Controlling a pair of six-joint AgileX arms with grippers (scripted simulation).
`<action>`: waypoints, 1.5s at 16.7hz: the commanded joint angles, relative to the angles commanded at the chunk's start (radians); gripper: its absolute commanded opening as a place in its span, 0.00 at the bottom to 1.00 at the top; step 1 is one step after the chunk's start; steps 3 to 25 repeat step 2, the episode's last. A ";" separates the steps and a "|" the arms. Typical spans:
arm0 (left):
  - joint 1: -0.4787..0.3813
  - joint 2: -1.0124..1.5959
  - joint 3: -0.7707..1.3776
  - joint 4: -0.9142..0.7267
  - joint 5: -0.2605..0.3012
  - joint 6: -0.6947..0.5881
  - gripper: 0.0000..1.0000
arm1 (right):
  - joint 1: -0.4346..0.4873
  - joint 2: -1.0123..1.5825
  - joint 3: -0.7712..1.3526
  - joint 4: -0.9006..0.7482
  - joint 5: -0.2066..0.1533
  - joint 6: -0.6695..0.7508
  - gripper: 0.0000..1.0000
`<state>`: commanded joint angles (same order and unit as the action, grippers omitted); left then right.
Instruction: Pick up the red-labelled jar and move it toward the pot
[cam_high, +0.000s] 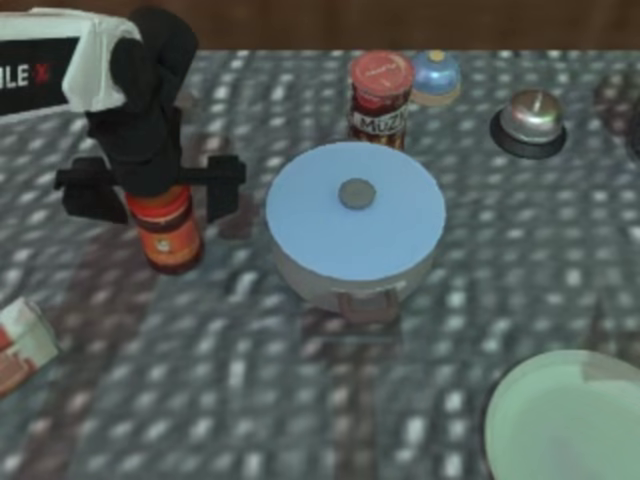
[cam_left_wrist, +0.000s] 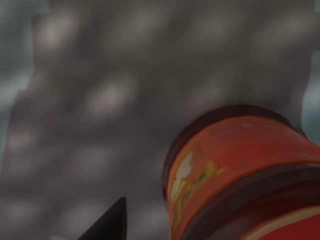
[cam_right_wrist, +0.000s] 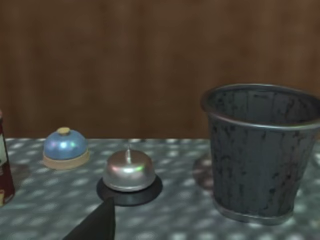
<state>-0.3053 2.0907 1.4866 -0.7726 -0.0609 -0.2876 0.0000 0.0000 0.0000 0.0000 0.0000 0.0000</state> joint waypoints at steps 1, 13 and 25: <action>0.000 0.000 0.000 0.000 0.000 0.000 1.00 | 0.000 0.000 0.000 0.000 0.000 0.000 1.00; 0.000 0.000 0.000 0.000 0.000 0.000 1.00 | 0.000 0.000 0.000 0.000 0.000 0.000 1.00; 0.000 0.000 0.000 0.000 0.000 0.000 1.00 | 0.000 0.000 0.000 0.000 0.000 0.000 1.00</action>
